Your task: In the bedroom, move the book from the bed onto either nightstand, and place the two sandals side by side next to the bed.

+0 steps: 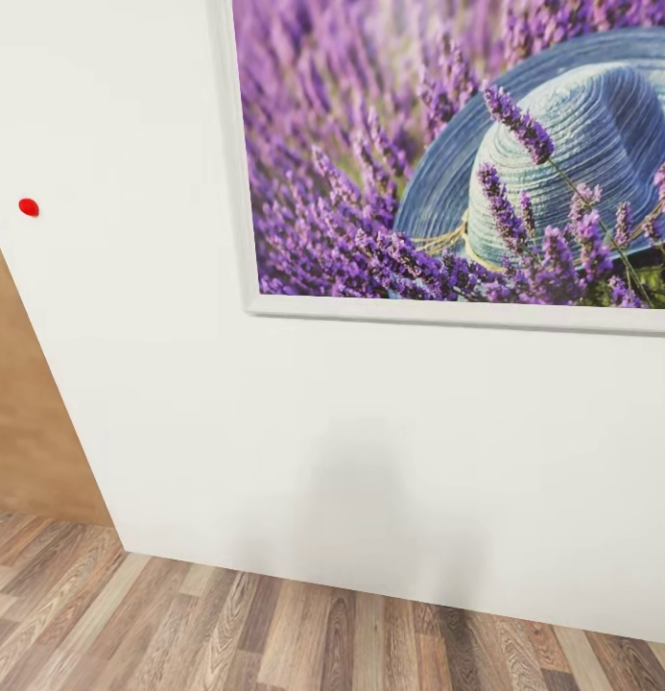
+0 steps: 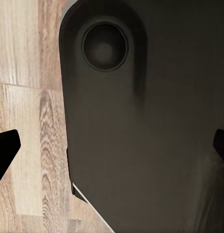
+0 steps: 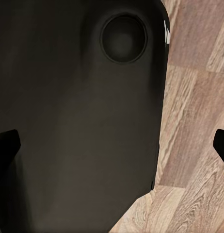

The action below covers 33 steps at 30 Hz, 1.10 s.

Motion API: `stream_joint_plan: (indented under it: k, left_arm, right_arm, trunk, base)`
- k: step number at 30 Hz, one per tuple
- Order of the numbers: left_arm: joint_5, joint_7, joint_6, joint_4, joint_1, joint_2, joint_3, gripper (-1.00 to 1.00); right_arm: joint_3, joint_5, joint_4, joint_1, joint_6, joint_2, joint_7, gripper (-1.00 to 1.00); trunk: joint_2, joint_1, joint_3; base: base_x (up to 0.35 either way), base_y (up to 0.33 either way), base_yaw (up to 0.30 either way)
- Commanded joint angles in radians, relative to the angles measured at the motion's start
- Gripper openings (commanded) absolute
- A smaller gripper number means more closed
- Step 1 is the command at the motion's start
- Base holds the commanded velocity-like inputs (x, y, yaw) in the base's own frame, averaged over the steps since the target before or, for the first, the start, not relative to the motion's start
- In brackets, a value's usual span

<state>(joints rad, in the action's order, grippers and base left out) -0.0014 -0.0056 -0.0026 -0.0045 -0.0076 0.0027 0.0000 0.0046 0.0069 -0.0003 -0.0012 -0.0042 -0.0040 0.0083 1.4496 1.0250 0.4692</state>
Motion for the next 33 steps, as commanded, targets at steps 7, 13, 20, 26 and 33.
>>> stream_joint_plan:
  k: [7, 13, 20, 26, 33]
  left_arm:
    - [0.000, -0.001, 0.000, 0.000, 0.000, 0.000, 0.000, 1.00]
    - [-0.001, 0.000, 0.000, -0.001, -0.002, 0.003, 0.000, 1.00]
    - [-0.001, 0.000, 0.000, -0.001, -0.003, 0.006, -0.002, 1.00]
    - [-0.002, 0.000, 0.000, -0.002, -0.003, 0.007, -0.003, 1.00]
    - [-0.002, 0.000, 0.000, -0.002, -0.003, 0.008, -0.004, 1.00]
  right_arm:
    - [0.000, 0.001, 0.000, 0.000, 0.000, 0.000, 0.001, 1.00]
    - [-0.007, -0.002, 0.000, 0.000, 0.000, 0.004, -0.001, 1.00]
    - [-0.011, -0.001, 0.000, 0.000, 0.000, 0.007, -0.002, 1.00]
    - [-0.012, 0.000, 0.000, 0.000, 0.000, 0.008, -0.002, 1.00]
    - [-0.011, 0.000, 0.001, 0.000, 0.000, 0.008, -0.002, 1.00]
  trunk:
    - [0.000, 0.000, 0.001]
    - [0.000, 0.000, 0.002]
    - [0.000, 0.000, 0.005]
    - [0.000, 0.000, 0.008]
    - [0.000, 0.000, 0.011]
  base:
    - [0.000, 0.000, 0.000]
    - [0.000, 0.000, -0.065]
    - [0.000, 0.000, -0.193]
    - [0.000, 0.000, -0.242]
    - [0.000, 0.000, -0.261]
